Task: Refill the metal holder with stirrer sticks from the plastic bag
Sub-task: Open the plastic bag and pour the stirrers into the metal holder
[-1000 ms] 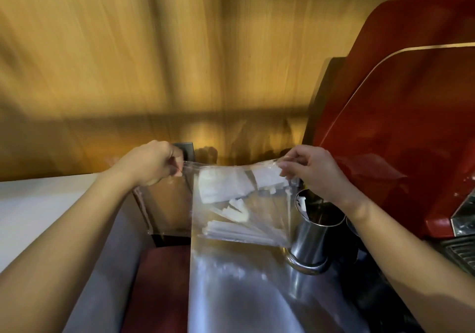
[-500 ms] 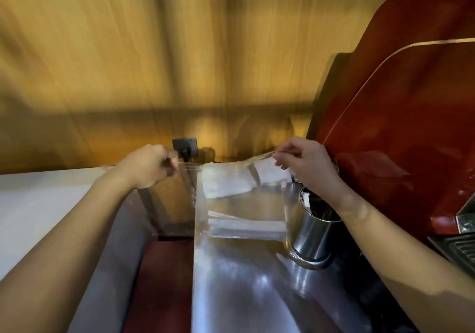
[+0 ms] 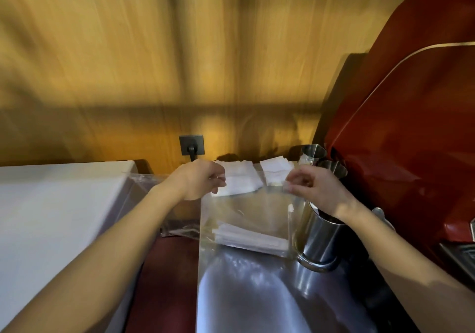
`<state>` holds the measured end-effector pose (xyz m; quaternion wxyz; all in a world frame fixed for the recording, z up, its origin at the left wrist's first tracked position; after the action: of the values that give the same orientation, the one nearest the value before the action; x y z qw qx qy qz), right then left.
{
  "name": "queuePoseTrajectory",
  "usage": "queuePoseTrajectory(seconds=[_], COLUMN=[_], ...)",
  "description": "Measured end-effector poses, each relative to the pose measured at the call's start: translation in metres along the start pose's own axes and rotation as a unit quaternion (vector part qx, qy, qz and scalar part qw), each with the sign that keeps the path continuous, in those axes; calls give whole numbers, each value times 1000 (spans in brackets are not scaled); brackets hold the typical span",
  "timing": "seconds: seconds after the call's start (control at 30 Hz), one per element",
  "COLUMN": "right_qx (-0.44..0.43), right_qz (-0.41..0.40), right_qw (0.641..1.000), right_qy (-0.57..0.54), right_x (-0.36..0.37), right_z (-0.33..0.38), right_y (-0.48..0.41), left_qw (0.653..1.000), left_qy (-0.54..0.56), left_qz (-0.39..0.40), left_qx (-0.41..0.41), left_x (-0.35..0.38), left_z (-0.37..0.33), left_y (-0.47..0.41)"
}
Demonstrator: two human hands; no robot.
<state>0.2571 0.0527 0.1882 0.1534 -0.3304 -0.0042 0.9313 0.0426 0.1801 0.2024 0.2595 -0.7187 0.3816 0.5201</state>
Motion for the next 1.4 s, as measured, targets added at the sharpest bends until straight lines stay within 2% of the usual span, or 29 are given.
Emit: queuePoseTrajectory(seconds=[0.13, 0.27, 0.37, 0.43, 0.57, 0.67, 0.77, 0.8, 0.9, 1.03, 1.23, 1.4], right_qx=[38, 56, 20, -7, -22, -19, 1, 13, 12, 55, 65, 117], right_qz=[103, 63, 44, 39, 5, 60, -1, 10, 92, 47, 40, 124], right_qw=[986, 982, 968, 971, 991, 992, 999, 999, 991, 994, 991, 975], right_qy=[128, 170, 248, 235, 135, 111, 52, 36, 94, 84, 113, 145], right_x=[6, 14, 26, 36, 41, 50, 47, 46, 60, 80, 111, 143], right_z=[-23, -29, -22, -14, -8, -10, -16, -18, -19, -32, -48, -65], right_y=[11, 14, 10, 10, 4, 5, 1, 0, 2, 1, -7, -10], left_qw=[999, 999, 999, 998, 997, 995, 993, 992, 993, 995, 998, 997], left_qy=[-4, -11, -11, -12, -18, -20, -8, -7, -27, -18, -30, -55], left_qz=[-21, -29, -29, -28, -65, -83, -114, -119, -107, -94, -52, -24], left_qx=[28, 34, 44, 49, 42, 47, 41, 40, 46, 41, 36, 38], left_x=[-2, -2, 0, 3, 2, -1, -3, -3, -1, 2, 8, 21], left_z=[-5, -7, -10, -11, -9, -9, -8, -8, -10, -12, -12, -8], left_y=[-3, -8, -9, -9, -6, -2, 1, 2, 2, -1, -5, -2])
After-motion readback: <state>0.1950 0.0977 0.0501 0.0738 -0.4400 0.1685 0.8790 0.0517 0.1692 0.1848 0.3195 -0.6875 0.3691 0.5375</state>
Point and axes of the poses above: each hand's wrist, its own y-axis away from the middle knuckle, its own x-axis out of the palm, z = x × y, the point moved 3 cm from there along -y, towards the middle knuckle, and after that the axes turned 8 degrees about x, right-handed, at the moved point
